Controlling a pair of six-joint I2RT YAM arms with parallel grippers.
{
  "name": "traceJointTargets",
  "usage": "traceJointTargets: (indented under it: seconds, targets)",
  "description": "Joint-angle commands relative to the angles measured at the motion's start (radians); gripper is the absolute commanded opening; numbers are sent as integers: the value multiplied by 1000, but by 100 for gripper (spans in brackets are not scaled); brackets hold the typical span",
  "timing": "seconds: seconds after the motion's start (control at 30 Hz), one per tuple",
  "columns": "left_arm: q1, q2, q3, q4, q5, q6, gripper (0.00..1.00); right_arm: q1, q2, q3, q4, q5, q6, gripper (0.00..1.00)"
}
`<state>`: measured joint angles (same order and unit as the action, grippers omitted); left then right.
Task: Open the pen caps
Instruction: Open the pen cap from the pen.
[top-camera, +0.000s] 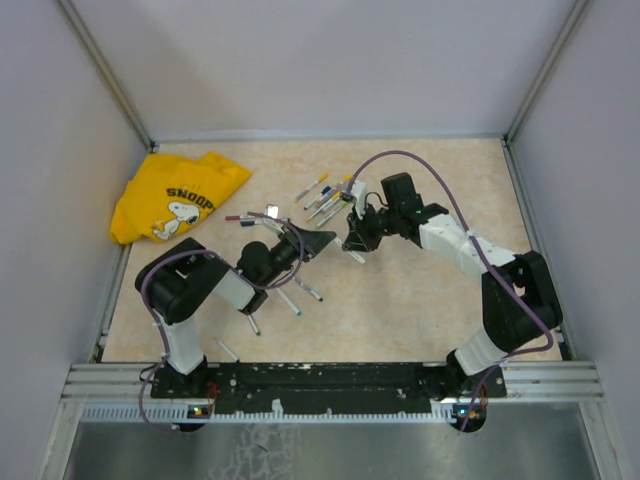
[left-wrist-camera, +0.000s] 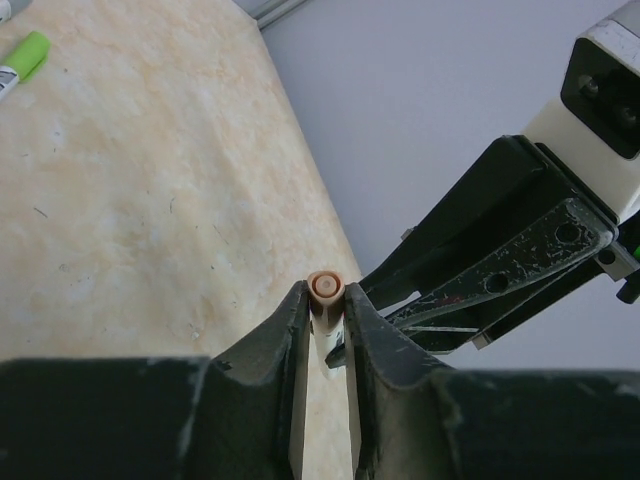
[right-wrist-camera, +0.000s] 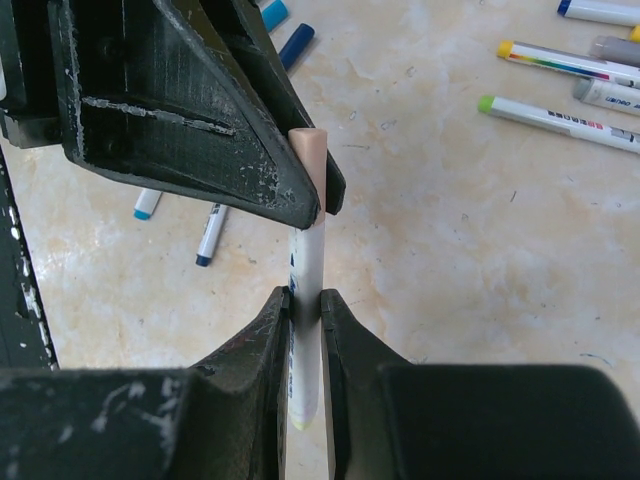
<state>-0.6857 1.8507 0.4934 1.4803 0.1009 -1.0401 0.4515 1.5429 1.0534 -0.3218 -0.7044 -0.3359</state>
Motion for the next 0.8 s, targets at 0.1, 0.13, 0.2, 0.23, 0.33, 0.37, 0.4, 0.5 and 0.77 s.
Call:
traceJointTargets:
  seconds: [0.1, 0.13, 0.2, 0.23, 0.33, 0.37, 0.4, 0.5, 0.77]
  targets:
    - [-6, 28, 25, 91, 44, -11, 15, 13, -40, 1, 40, -26, 1, 0]
    - [-7, 30, 28, 94, 51, -11, 10, 13, -40, 1, 40, -27, 1, 0]
    - [-6, 35, 31, 108, 62, -11, 1, 14, -38, 0, 40, -31, 1, 0]
    - [-6, 36, 28, 116, 64, -10, 0, 13, -38, 2, 38, -33, 1, 0]
    - [-6, 28, 5, 164, 60, 0, 0, 13, -40, 0, 41, -32, 9, 22]
    - [-7, 25, -5, 182, 58, 3, 0, 13, -40, -2, 44, -32, 12, 29]
    - [-6, 19, -12, 201, 57, 6, 0, 13, -37, -4, 46, -32, 15, 35]
    - [-6, 5, -22, 217, 60, 13, 0, 21, -28, -6, 47, -31, 15, 42]
    - [-6, -6, -44, 273, 53, 17, 0, 49, 1, 2, 33, 2, 6, 43]
